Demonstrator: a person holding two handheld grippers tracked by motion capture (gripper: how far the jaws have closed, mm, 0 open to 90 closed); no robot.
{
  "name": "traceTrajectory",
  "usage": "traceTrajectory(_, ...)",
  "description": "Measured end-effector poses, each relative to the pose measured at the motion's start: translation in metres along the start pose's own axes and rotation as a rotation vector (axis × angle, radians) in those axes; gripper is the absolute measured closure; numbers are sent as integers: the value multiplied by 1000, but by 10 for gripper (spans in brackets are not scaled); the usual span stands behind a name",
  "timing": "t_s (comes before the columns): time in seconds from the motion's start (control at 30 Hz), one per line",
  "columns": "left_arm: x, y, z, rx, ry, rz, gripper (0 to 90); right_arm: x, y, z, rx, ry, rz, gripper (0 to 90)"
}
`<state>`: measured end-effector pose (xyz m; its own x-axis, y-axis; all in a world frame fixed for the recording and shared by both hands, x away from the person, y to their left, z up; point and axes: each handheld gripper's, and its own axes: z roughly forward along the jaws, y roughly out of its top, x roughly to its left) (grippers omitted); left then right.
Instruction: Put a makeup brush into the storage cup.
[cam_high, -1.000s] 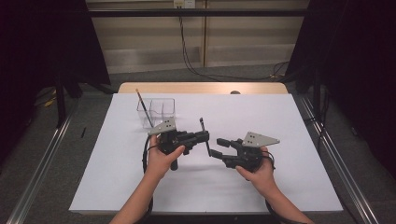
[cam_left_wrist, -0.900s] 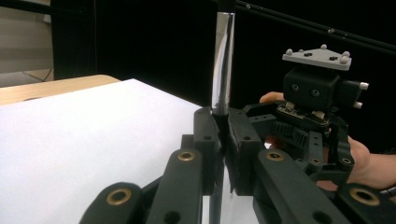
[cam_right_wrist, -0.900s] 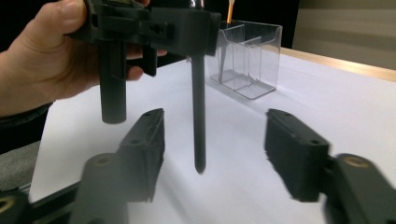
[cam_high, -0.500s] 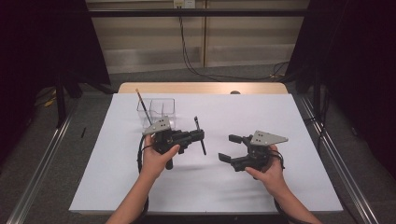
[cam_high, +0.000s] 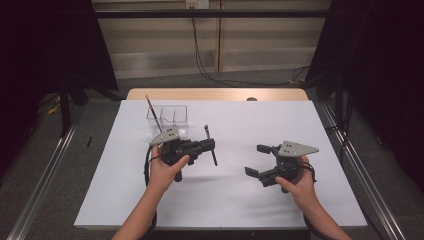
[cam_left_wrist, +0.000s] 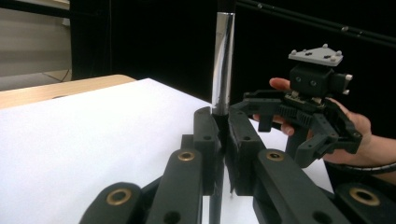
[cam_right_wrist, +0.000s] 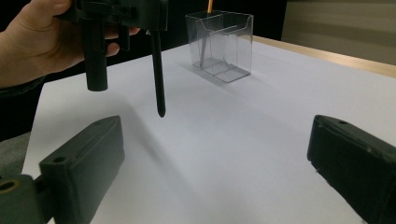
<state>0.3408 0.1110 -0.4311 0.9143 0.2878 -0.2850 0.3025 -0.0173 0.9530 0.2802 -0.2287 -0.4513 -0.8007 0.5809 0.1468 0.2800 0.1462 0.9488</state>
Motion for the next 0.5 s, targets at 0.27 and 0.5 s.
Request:
traceTrajectory(0.27,1,-1,-1,8,5,1,838,-5,-2,-12,-4,17,-14,21)
traceTrajectory(0.5,2,1,-4,7,12,7,838,-8,-3,-22,8,4,-33,21)
